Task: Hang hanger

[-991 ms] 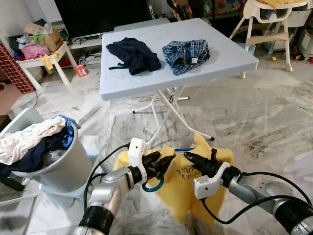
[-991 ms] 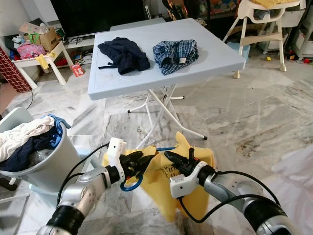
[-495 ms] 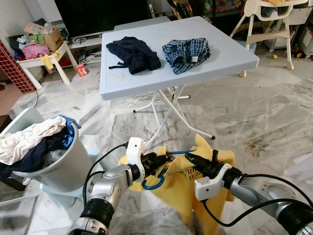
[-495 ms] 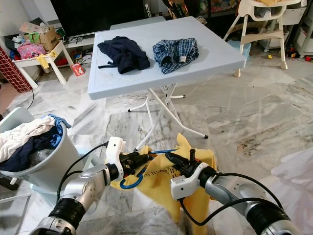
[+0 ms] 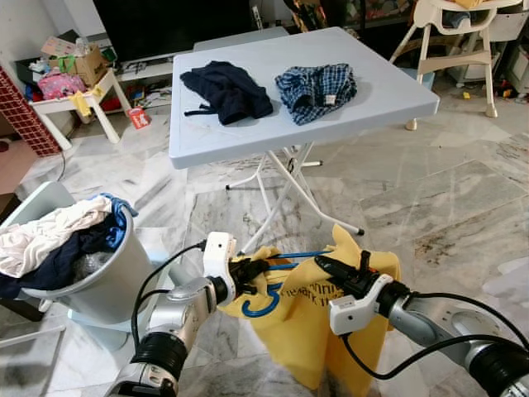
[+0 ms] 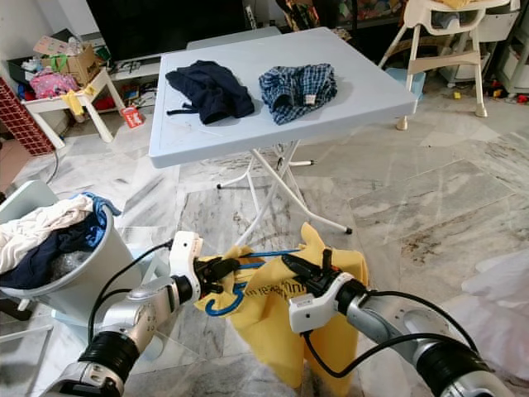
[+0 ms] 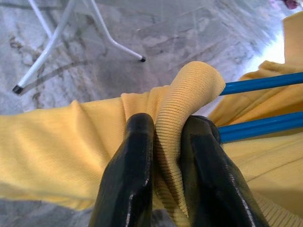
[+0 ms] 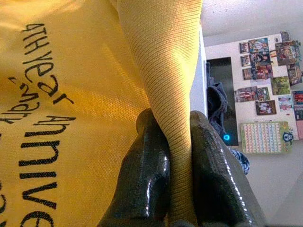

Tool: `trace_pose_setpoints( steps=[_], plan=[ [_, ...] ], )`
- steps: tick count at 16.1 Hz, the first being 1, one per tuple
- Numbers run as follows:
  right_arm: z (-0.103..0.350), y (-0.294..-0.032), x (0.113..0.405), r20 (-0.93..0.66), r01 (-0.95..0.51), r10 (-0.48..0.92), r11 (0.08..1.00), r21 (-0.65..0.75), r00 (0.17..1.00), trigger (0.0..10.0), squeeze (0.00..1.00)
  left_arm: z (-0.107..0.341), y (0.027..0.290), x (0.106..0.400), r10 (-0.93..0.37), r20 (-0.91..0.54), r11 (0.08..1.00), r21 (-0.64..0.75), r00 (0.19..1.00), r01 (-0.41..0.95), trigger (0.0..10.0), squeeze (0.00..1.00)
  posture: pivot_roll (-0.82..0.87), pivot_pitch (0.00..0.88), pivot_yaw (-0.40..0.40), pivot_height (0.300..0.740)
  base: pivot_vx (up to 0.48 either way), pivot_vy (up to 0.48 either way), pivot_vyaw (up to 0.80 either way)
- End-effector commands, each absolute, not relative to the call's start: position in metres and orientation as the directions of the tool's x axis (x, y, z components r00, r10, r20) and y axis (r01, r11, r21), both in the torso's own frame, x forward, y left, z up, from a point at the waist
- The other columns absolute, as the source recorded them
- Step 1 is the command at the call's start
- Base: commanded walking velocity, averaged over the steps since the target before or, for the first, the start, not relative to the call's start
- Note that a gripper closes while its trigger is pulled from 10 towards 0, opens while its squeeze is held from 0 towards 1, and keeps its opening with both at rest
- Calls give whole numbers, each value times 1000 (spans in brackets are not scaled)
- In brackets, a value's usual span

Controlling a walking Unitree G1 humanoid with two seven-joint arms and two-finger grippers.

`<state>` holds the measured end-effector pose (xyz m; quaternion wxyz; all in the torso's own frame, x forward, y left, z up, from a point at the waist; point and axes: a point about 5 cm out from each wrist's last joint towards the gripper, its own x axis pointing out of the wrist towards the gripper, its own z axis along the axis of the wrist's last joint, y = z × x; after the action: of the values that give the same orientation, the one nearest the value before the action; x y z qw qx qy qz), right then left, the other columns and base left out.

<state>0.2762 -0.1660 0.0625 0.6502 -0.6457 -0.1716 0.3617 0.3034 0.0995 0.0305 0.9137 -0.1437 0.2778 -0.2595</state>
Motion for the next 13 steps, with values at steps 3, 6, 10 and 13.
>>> trace_pose_setpoints(
  steps=[3,6,10,13],
  plan=[
    [90,-170,296,-109,-144,653,0,-990,750,10000,0,17,126,300,-443,-520,891,-344,730,296,0,0,-212,11,156,740,0,0,0],
    [89,-178,299,-123,-144,615,-16,-989,779,10000,0,16,132,301,-413,-529,906,-323,742,274,0,0,-212,14,156,740,0,0,0],
    [94,-204,309,-134,-138,506,-29,-990,852,10000,0,14,144,302,-357,-541,930,-284,761,234,0,0,-206,20,151,740,0,0,0],
    [97,-217,312,-148,-147,473,-40,-988,868,10000,0,12,150,301,-331,-549,940,-268,768,213,0,0,-202,22,151,740,0,0,0]
  ],
)
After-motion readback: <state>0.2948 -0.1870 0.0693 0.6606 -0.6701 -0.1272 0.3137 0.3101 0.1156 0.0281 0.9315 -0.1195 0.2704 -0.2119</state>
